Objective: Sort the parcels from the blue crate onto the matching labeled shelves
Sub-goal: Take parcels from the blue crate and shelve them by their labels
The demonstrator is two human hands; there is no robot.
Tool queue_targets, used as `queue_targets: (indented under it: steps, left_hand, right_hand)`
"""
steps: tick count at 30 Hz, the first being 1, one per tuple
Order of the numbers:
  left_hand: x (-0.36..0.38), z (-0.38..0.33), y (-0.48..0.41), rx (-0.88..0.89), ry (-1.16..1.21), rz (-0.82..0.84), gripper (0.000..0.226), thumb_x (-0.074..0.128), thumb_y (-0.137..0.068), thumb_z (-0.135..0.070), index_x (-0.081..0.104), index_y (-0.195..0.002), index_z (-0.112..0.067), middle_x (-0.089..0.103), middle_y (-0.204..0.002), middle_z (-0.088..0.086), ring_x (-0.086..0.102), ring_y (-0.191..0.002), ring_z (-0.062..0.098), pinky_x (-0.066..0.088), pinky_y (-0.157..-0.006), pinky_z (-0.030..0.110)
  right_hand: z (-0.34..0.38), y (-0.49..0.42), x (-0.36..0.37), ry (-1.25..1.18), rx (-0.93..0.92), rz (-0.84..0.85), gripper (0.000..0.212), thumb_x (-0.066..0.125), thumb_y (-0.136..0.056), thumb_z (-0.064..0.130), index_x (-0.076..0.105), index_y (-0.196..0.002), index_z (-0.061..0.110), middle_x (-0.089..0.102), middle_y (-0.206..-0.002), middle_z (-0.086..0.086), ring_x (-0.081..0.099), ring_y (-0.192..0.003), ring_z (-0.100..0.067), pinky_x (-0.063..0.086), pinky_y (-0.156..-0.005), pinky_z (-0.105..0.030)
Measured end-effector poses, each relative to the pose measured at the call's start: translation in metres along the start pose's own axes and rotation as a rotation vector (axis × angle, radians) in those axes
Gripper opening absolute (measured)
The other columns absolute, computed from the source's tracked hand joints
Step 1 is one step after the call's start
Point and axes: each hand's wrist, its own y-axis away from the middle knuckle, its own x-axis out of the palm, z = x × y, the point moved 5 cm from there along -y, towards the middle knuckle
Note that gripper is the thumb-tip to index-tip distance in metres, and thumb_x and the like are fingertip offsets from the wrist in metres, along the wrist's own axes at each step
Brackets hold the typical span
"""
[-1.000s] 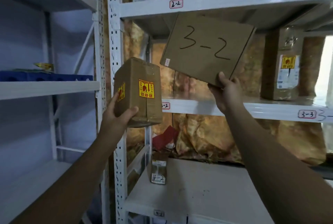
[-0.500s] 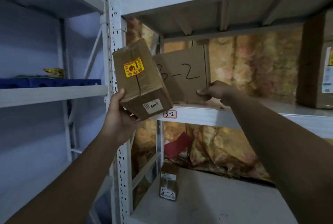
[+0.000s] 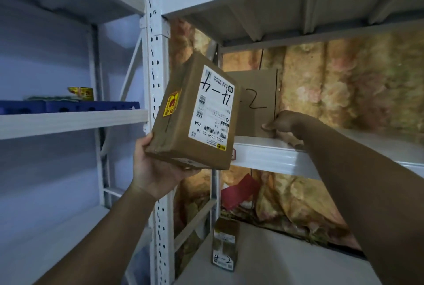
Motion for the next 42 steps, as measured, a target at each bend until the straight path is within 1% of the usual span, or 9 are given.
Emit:
queue_targets:
  steps: [3, 7, 13, 17, 25, 30, 33, 36, 42]
  left_hand:
    - [-0.005, 0.005, -0.004, -0.004, 0.033, -0.026, 0.065, 0.048, -0.071, -0.058, 0.060, -0.125, -0.025, 0.051, -0.138, 0.014, 0.043, -0.127, 0.040, 0.034, -0.099, 0.063]
    - [-0.011, 0.010, -0.005, 0.003, 0.038, -0.033, 0.062, 0.046, -0.072, -0.060, 0.062, -0.121, -0.026, 0.054, -0.135, 0.013, 0.044, -0.125, 0.040, 0.029, -0.101, 0.063]
    - [-0.027, 0.008, 0.004, 0.074, 0.064, -0.054, 0.068, 0.050, -0.071, -0.061, 0.056, -0.130, -0.028, 0.048, -0.143, 0.015, 0.035, -0.134, 0.042, 0.019, -0.105, 0.067]
    - [-0.031, 0.009, 0.008, 0.080, 0.062, -0.128, 0.076, 0.056, -0.069, -0.062, 0.052, -0.135, -0.025, 0.050, -0.139, 0.015, 0.031, -0.136, 0.043, 0.018, -0.107, 0.066]
    - [-0.035, 0.015, 0.010, 0.089, 0.055, -0.152, 0.072, 0.048, -0.073, -0.062, 0.049, -0.135, -0.025, 0.049, -0.136, 0.017, 0.042, -0.126, 0.040, 0.021, -0.107, 0.063]
    - [-0.027, 0.021, 0.010, 0.058, 0.051, -0.158, 0.063, 0.043, -0.073, -0.061, 0.059, -0.122, -0.025, 0.058, -0.125, 0.015, 0.051, -0.116, 0.037, 0.038, -0.096, 0.056]
    - [-0.019, 0.024, 0.016, 0.023, 0.084, -0.146, 0.066, 0.047, -0.071, -0.061, 0.058, -0.123, -0.023, 0.058, -0.125, 0.015, 0.052, -0.115, 0.036, 0.044, -0.090, 0.054]
    - [-0.013, 0.025, 0.020, -0.057, 0.093, -0.119, 0.064, 0.043, -0.075, -0.060, 0.058, -0.124, -0.022, 0.058, -0.124, 0.017, 0.055, -0.112, 0.038, 0.048, -0.086, 0.057]
    - [0.009, 0.025, 0.043, -0.315, 0.011, 0.026, 0.071, 0.066, -0.059, -0.062, 0.069, -0.116, -0.019, 0.061, -0.125, 0.019, 0.061, -0.105, 0.042, 0.048, -0.084, 0.060]
  right_hand:
    - [-0.005, -0.010, -0.003, 0.001, 0.013, 0.010, 0.038, 0.066, -0.091, 0.028, 0.057, -0.065, 0.002, 0.065, -0.111, -0.022, 0.058, -0.108, -0.039, 0.039, -0.056, -0.030]
    - [-0.007, -0.015, -0.002, -0.042, 0.031, 0.004, 0.036, 0.065, -0.092, 0.025, 0.054, -0.065, 0.003, 0.062, -0.101, -0.014, 0.054, -0.077, -0.020, 0.034, -0.053, -0.028]
    - [-0.006, -0.018, -0.003, -0.050, -0.003, 0.006, 0.036, 0.068, -0.090, 0.022, 0.054, -0.061, 0.006, 0.063, -0.114, -0.016, 0.057, -0.102, -0.027, 0.032, -0.056, -0.028]
    - [-0.004, -0.016, -0.002, -0.058, -0.041, -0.005, 0.034, 0.069, -0.089, 0.022, 0.053, -0.062, 0.011, 0.061, -0.108, -0.008, 0.054, -0.081, -0.013, 0.033, -0.054, -0.025]
    - [-0.002, -0.016, 0.002, -0.054, -0.095, -0.022, 0.040, 0.066, -0.091, 0.021, 0.059, -0.124, -0.002, 0.061, -0.110, -0.008, 0.052, -0.071, -0.009, 0.039, -0.054, -0.017]
    - [-0.001, -0.018, 0.008, -0.161, -0.072, 0.015, 0.063, 0.070, -0.083, 0.047, 0.052, -0.130, 0.009, 0.056, -0.133, -0.005, 0.054, -0.116, -0.027, 0.047, -0.086, -0.030]
    - [0.011, -0.006, -0.014, -0.138, -0.115, -0.368, 0.099, 0.052, -0.073, 0.081, 0.031, -0.148, 0.019, 0.045, -0.145, -0.014, 0.044, -0.131, -0.037, 0.038, -0.107, -0.049]
    - [0.030, 0.015, -0.035, -0.387, -0.385, -0.637, 0.053, 0.047, -0.090, 0.063, 0.054, -0.122, 0.021, 0.063, -0.117, -0.006, 0.061, -0.109, -0.028, 0.048, -0.096, -0.044]
    - [0.068, 0.063, 0.000, -0.274, -0.516, -0.009, 0.065, 0.055, -0.085, 0.063, 0.058, -0.131, 0.017, 0.065, -0.124, -0.002, 0.062, -0.110, -0.017, 0.049, -0.093, -0.033]
